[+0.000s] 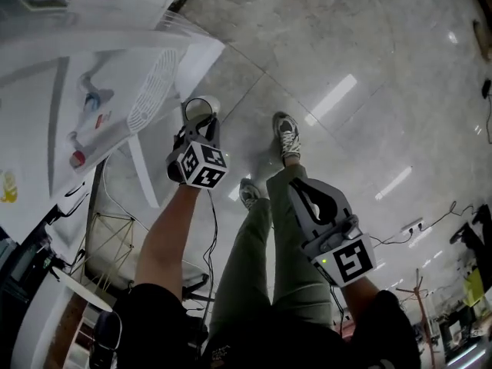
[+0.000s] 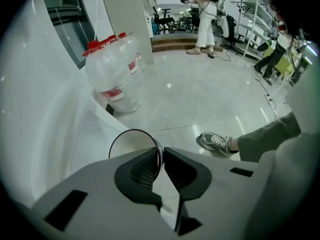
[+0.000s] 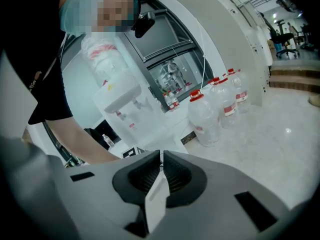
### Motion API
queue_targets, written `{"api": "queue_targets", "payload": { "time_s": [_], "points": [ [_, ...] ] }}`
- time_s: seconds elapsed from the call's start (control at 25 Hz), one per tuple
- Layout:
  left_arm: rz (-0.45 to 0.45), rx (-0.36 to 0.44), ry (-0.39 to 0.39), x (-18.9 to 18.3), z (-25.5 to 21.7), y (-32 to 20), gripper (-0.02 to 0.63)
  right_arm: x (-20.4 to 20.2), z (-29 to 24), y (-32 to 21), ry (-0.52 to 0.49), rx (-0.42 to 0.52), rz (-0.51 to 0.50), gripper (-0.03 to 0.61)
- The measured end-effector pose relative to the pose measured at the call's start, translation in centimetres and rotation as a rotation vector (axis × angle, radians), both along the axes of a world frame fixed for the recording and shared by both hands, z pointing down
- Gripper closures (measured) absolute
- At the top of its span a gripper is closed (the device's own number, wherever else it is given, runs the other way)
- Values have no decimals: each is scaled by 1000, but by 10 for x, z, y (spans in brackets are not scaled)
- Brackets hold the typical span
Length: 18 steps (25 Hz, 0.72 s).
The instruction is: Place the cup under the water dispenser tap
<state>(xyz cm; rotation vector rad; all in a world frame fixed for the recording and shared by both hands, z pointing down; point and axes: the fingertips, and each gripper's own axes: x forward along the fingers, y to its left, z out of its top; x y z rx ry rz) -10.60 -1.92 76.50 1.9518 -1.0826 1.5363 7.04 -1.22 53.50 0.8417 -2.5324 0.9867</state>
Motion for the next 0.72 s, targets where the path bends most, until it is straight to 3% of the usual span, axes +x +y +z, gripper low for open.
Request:
{"api": "queue_targets", "payload": {
  "time_s": [0.24,0.44,0.72],
  "points": [
    [43,57,15,10,-92,11,560,-11,-75,10,-31,61,5,532],
    [28,106,6,4,-156,9,560,-22,-126,23,-60,70,-9,532],
    [-48,157,-70,-52,-208,-11,560,-36,-150,36,-43,46,-121,532]
  ]
}}
